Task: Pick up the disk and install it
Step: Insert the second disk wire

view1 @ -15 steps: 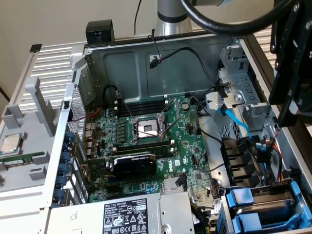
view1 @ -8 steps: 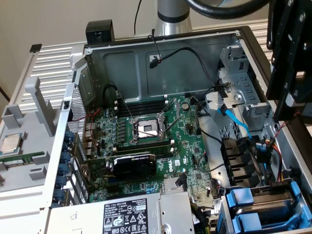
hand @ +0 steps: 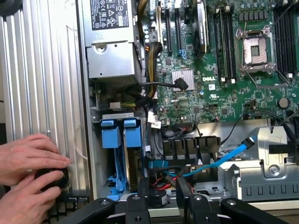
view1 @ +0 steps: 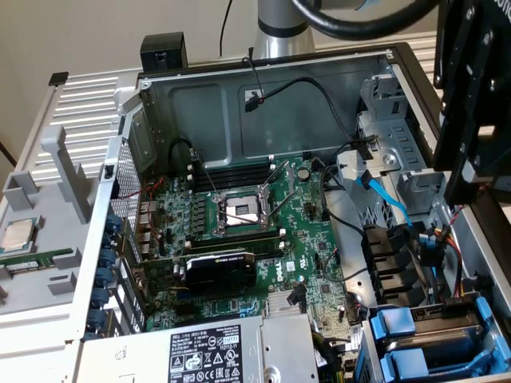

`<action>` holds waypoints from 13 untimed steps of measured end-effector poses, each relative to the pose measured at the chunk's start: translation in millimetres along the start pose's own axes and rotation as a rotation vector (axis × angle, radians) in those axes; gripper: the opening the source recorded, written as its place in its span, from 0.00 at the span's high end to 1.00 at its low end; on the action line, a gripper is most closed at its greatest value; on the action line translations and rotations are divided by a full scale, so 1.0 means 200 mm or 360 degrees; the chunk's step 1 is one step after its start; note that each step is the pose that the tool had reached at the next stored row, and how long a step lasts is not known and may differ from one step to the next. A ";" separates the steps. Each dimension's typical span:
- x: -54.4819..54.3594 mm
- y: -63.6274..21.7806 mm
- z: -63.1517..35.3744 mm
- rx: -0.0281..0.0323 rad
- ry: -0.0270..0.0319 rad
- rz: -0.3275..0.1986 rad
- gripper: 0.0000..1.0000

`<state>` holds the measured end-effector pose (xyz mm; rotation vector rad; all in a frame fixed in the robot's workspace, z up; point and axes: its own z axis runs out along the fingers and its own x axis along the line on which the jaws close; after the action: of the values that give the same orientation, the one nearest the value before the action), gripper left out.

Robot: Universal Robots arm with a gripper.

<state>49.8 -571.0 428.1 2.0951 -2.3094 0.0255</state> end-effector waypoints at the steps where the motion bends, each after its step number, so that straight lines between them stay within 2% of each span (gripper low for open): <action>1: 0.00 0.007 0.009 -0.00001 0.00008 0.0006 0.63; 4: 0.00 0.018 0.035 0.00000 0.00051 0.0019 0.63; 8: -0.01 0.021 0.063 0.00006 0.00166 0.0025 0.63; 9: -0.02 0.023 0.068 -0.00007 0.00199 0.0026 0.63; 10: -0.02 0.024 0.070 -0.00061 0.00248 0.0026 0.63; 12: -0.02 0.026 0.071 -0.00483 0.00423 0.0025 0.63; 13: -0.02 0.027 0.071 -0.00702 0.00583 0.0024 0.63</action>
<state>44.8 -566.0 413.8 2.0391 -2.2837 0.0130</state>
